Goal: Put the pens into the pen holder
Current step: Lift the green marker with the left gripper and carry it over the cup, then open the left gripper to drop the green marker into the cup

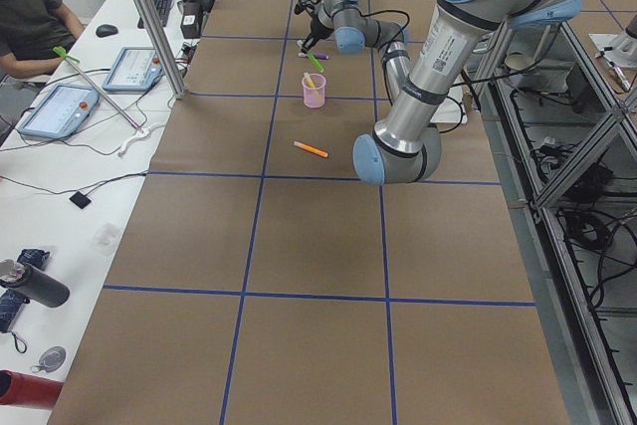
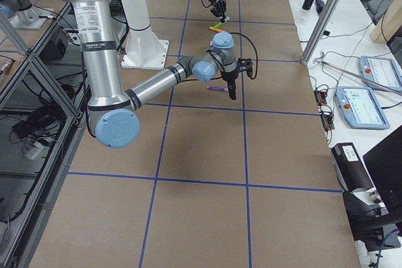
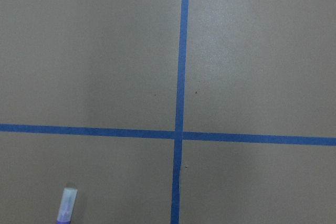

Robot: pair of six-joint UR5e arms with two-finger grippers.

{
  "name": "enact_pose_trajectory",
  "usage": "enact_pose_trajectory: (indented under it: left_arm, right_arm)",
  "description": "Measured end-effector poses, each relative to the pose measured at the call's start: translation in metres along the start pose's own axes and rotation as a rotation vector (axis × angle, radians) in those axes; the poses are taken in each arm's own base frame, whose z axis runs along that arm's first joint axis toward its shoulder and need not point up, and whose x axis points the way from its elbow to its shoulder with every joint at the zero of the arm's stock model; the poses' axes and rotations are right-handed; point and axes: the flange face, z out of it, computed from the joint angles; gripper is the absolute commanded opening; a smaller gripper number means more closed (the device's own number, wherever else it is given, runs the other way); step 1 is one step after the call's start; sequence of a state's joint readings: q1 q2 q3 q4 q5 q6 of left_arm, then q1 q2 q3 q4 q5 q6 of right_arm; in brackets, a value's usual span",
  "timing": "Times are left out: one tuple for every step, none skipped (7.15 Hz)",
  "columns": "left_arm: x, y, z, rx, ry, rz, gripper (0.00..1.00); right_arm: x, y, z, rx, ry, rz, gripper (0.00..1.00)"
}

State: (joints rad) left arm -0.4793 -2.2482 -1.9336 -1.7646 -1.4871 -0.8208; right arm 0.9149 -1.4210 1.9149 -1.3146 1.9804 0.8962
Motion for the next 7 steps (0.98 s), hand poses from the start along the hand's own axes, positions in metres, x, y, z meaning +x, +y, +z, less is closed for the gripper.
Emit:
enact_pose_trajectory:
  left_arm:
    - [0.016, 0.011, 0.005, 0.080, -0.038, 0.012, 0.00]
    - [0.026, 0.020, 0.010, 0.134, -0.066, 0.019, 0.00]
    - [0.029, 0.026, 0.016, 0.161, -0.095, 0.024, 0.00]
    - [0.029, 0.032, 0.023, 0.177, -0.120, 0.029, 0.00]
    - [0.030, 0.037, 0.033, 0.189, -0.132, 0.032, 0.00]
    - [0.030, 0.041, 0.044, 0.201, -0.138, 0.032, 0.00]
    - [0.030, 0.045, 0.054, 0.207, -0.140, 0.032, 0.67]
  right_arm:
    - [0.000, 0.000, 0.000, 0.000, 0.000, 0.001, 1.00]
    - [0.001, -0.001, -0.001, -0.002, -0.003, 0.003, 1.00]
    - [0.002, -0.002, -0.003, -0.008, -0.011, 0.008, 1.00]
    - [0.004, -0.004, -0.005, -0.014, -0.018, 0.014, 1.00]
    - [0.005, -0.004, -0.006, -0.015, -0.021, 0.017, 1.00]
    - [0.006, -0.004, -0.006, -0.017, -0.021, 0.018, 1.00]
    - [0.006, -0.005, -0.005, -0.018, -0.020, 0.019, 1.00]
